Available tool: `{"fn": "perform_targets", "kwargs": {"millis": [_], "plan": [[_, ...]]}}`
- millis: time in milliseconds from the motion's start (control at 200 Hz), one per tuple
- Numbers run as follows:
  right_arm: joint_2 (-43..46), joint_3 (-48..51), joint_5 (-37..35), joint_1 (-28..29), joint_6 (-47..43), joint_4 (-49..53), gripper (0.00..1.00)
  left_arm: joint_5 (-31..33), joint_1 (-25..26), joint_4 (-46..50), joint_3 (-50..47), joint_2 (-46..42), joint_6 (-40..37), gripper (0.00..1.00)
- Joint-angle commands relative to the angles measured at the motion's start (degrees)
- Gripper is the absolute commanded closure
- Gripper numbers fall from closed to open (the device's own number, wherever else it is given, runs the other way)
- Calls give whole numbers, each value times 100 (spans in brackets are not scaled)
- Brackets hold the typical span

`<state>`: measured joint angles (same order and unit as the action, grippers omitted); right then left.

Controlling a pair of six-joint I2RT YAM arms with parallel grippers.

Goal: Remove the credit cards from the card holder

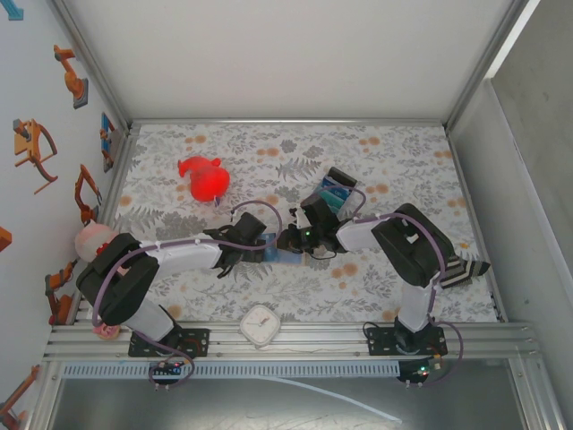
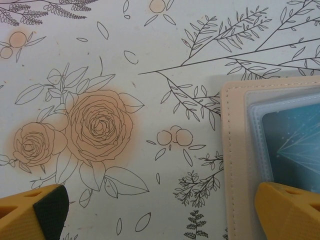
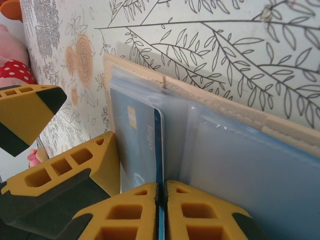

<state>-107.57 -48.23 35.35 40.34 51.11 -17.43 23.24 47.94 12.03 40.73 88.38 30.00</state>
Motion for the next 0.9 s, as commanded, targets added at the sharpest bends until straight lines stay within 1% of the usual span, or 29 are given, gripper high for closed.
{"fn": "perform_targets", "kwargs": {"millis": [0,75,140,290,451,706,896], "plan": [[-117,41,411,159,25,-322,94,-376,132,52,111,157,94,3],[-62,81,365,159,-4,-293,100,-341,139,100,128,130,110,3],[41,111,259,159,-87,-176,100,-308,138,147,128,97,130,3],[411,121,-193,132,-402,440,100,-170,130,285,126,-54,165,3],[692,26,-439,112,-599,966,100,-54,103,396,122,-152,160,3],[738,-182,-763,89,-807,1645,100,-42,104,472,104,-189,206,3],[768,-169,-793,18,-848,1732,100,-70,110,441,75,-164,227,3]]}}
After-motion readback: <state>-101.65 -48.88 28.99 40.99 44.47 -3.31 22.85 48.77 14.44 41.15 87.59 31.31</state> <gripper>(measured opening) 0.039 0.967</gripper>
